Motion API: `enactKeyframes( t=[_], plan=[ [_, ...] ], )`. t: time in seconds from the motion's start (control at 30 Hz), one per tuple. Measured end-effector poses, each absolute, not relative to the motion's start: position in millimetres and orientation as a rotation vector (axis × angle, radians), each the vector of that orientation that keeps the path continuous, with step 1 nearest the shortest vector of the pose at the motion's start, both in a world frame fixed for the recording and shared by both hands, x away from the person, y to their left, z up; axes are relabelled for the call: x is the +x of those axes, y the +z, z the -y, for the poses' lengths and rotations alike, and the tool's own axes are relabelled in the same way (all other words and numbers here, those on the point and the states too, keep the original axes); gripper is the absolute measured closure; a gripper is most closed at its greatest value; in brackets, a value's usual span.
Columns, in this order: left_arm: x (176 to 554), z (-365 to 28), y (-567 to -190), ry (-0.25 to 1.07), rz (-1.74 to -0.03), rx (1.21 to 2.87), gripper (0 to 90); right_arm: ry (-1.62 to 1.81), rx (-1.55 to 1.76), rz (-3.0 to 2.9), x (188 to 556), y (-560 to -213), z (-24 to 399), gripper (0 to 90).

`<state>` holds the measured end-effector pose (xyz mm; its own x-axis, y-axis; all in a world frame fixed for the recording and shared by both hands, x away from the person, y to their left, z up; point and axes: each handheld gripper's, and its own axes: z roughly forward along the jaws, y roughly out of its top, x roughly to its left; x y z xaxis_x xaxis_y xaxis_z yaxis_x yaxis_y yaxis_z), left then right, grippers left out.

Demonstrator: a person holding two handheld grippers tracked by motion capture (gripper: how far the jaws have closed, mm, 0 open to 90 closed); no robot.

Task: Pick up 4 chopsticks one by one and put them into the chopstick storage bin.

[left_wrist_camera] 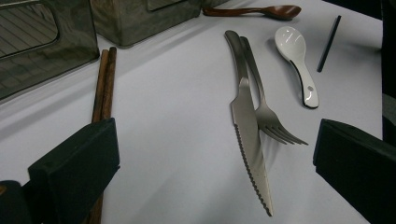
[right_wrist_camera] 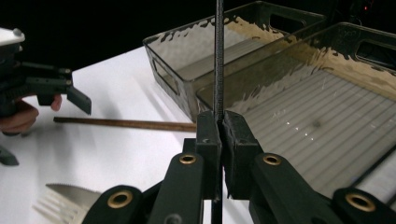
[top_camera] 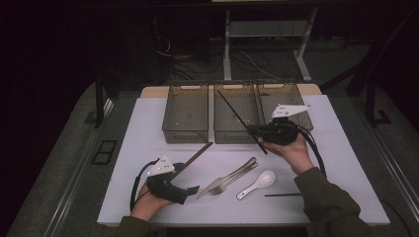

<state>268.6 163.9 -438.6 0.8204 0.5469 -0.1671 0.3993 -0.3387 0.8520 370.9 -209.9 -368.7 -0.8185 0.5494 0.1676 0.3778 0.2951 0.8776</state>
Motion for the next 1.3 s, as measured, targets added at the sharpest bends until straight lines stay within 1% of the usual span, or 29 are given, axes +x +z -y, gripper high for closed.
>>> enactKeyframes(
  t=[0.83, 1.3],
  plan=[
    [268.2, -164.4, -437.2, 0.18, -0.696, 1.982, 0.0, 1.61, 0.897, -2.316, 404.6, -341.4, 166.1, 85.3],
    [268.3, -165.1, -436.7, 0.18, -0.695, 1.979, 0.0, 1.64, 0.904, -2.279, 430.3, -327.5, 123.8, 85.3]
  ],
)
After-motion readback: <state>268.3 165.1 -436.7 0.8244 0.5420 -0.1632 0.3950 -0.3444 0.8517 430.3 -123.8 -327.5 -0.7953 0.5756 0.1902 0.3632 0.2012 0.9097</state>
